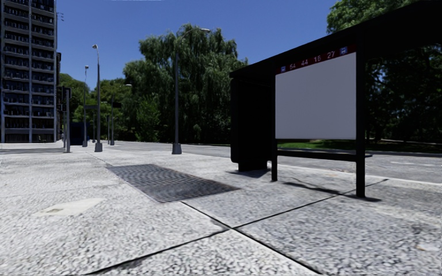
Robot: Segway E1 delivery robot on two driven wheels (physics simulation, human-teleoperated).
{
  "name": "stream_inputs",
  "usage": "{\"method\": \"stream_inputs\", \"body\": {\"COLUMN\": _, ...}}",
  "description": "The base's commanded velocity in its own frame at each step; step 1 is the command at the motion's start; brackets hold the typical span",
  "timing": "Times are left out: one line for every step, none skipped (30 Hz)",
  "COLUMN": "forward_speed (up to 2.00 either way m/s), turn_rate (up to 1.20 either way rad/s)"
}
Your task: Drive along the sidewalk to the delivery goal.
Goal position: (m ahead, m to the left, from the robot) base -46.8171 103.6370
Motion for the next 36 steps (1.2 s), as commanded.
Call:
{"method": "stream_inputs", "body": {"forward_speed": 2.00, "turn_rate": 0.36}}
{"method": "stream_inputs", "body": {"forward_speed": 2.00, "turn_rate": 0.36}}
{"method": "stream_inputs", "body": {"forward_speed": 2.00, "turn_rate": 0.37}}
{"method": "stream_inputs", "body": {"forward_speed": 2.00, "turn_rate": 0.37}}
{"method": "stream_inputs", "body": {"forward_speed": 2.00, "turn_rate": 0.38}}
{"method": "stream_inputs", "body": {"forward_speed": 2.00, "turn_rate": 0.39}}
{"method": "stream_inputs", "body": {"forward_speed": 2.00, "turn_rate": 0.39}}
{"method": "stream_inputs", "body": {"forward_speed": 2.00, "turn_rate": 0.39}}
{"method": "stream_inputs", "body": {"forward_speed": 2.00, "turn_rate": 0.40}}
{"method": "stream_inputs", "body": {"forward_speed": 2.00, "turn_rate": 0.40}}
{"method": "stream_inputs", "body": {"forward_speed": 2.00, "turn_rate": 0.41}}
{"method": "stream_inputs", "body": {"forward_speed": 2.00, "turn_rate": 0.42}}
{"method": "stream_inputs", "body": {"forward_speed": 2.00, "turn_rate": 0.42}}
{"method": "stream_inputs", "body": {"forward_speed": 2.00, "turn_rate": 0.43}}
{"method": "stream_inputs", "body": {"forward_speed": 2.00, "turn_rate": 0.43}}
{"method": "stream_inputs", "body": {"forward_speed": 2.00, "turn_rate": 0.43}}
{"method": "stream_inputs", "body": {"forward_speed": 2.00, "turn_rate": 0.43}}
{"method": "stream_inputs", "body": {"forward_speed": 2.00, "turn_rate": 0.43}}
{"method": "stream_inputs", "body": {"forward_speed": 2.00, "turn_rate": 0.43}}
{"method": "stream_inputs", "body": {"forward_speed": 2.00, "turn_rate": 0.43}}
{"method": "stream_inputs", "body": {"forward_speed": 2.00, "turn_rate": 0.43}}
{"method": "stream_inputs", "body": {"forward_speed": 2.00, "turn_rate": 0.43}}
{"method": "stream_inputs", "body": {"forward_speed": 2.00, "turn_rate": 0.43}}
{"method": "stream_inputs", "body": {"forward_speed": 2.00, "turn_rate": 0.43}}
{"method": "stream_inputs", "body": {"forward_speed": 2.00, "turn_rate": 0.43}}
{"method": "stream_inputs", "body": {"forward_speed": 2.00, "turn_rate": 0.43}}
{"method": "stream_inputs", "body": {"forward_speed": 2.00, "turn_rate": 0.43}}
{"method": "stream_inputs", "body": {"forward_speed": 2.00, "turn_rate": 0.43}}
{"method": "stream_inputs", "body": {"forward_speed": 2.00, "turn_rate": 0.43}}
{"method": "stream_inputs", "body": {"forward_speed": 2.00, "turn_rate": 0.43}}
{"method": "stream_inputs", "body": {"forward_speed": 2.00, "turn_rate": 0.43}}
{"method": "stream_inputs", "body": {"forward_speed": 2.00, "turn_rate": 0.43}}
{"method": "stream_inputs", "body": {"forward_speed": 2.00, "turn_rate": 0.43}}
{"method": "stream_inputs", "body": {"forward_speed": 2.00, "turn_rate": 0.43}}
{"method": "stream_inputs", "body": {"forward_speed": 2.00, "turn_rate": 0.43}}
{"method": "stream_inputs", "body": {"forward_speed": 2.00, "turn_rate": 0.43}}
